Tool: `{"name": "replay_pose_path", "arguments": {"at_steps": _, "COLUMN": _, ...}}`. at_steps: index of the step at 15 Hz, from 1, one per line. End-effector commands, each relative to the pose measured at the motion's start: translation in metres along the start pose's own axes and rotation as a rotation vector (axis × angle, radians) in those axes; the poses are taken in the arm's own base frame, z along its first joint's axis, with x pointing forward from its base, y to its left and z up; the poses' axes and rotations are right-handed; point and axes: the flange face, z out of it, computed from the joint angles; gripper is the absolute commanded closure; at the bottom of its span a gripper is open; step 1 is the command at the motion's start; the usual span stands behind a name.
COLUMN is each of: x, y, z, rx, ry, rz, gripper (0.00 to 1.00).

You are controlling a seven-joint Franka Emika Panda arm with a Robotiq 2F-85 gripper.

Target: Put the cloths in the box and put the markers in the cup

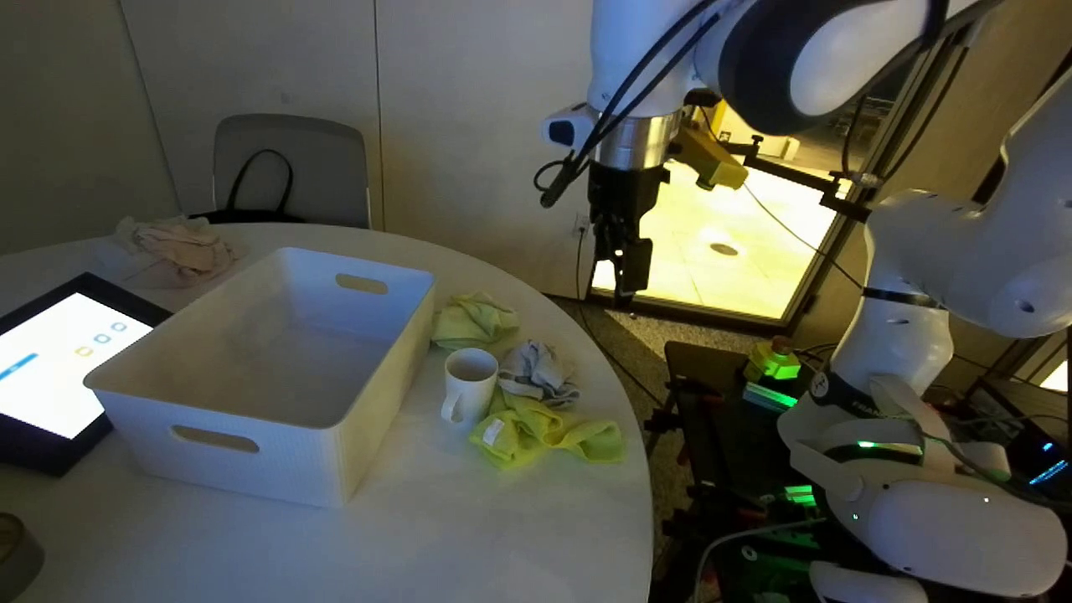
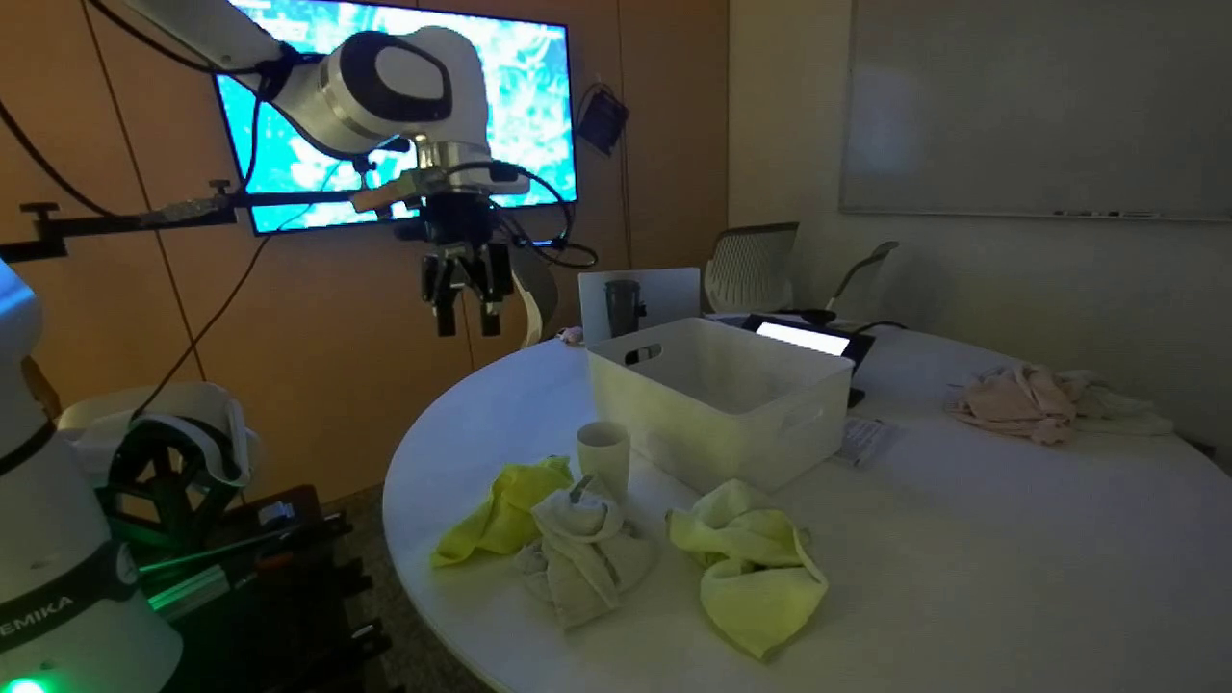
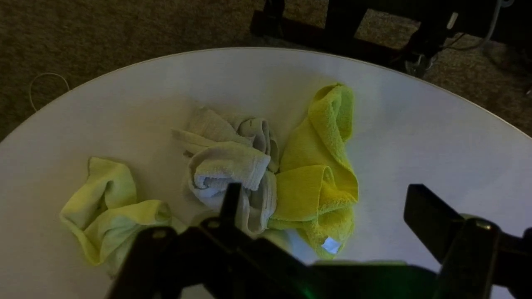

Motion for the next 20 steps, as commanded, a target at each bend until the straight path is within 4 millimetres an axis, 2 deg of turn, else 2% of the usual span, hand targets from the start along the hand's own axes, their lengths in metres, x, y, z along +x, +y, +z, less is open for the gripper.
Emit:
{"name": "replay_pose_path", "arguments": {"at_steps": 1, "x": 0.010, "y": -0.003, "z": 0.037, "rx": -0.024, "ry": 0.018, "rz": -0.040, "gripper": 0.00}}
{"name": "replay_pose_path", "arguments": {"at_steps": 5, "x": 0.020, "y": -0.011, "z": 0.080, "rx": -0.047, "ry": 0.031, "rz": -0.088, "gripper": 0.00}}
{"name": "replay_pose_path", "arguments": {"at_steps": 10, "x": 0.035, "y": -0.027, "z": 0.124, "rx": -0.035, "ry": 0.035, "rz": -0.143, "gripper": 0.00}}
{"name": "replay_pose_path", "arguments": {"at_steps": 17, "x": 0.058, "y": -0.053, "z": 0.168, "rx": -0.014, "ry": 0.068, "rz": -0.167, "gripper": 0.00}}
{"name": "replay_pose_path", "arguments": {"at_steps": 20, "x": 0.070, "y": -0.055, "z": 0.185, "rx": -0.024, "ry": 0.069, "rz": -0.137, "gripper": 0.00}}
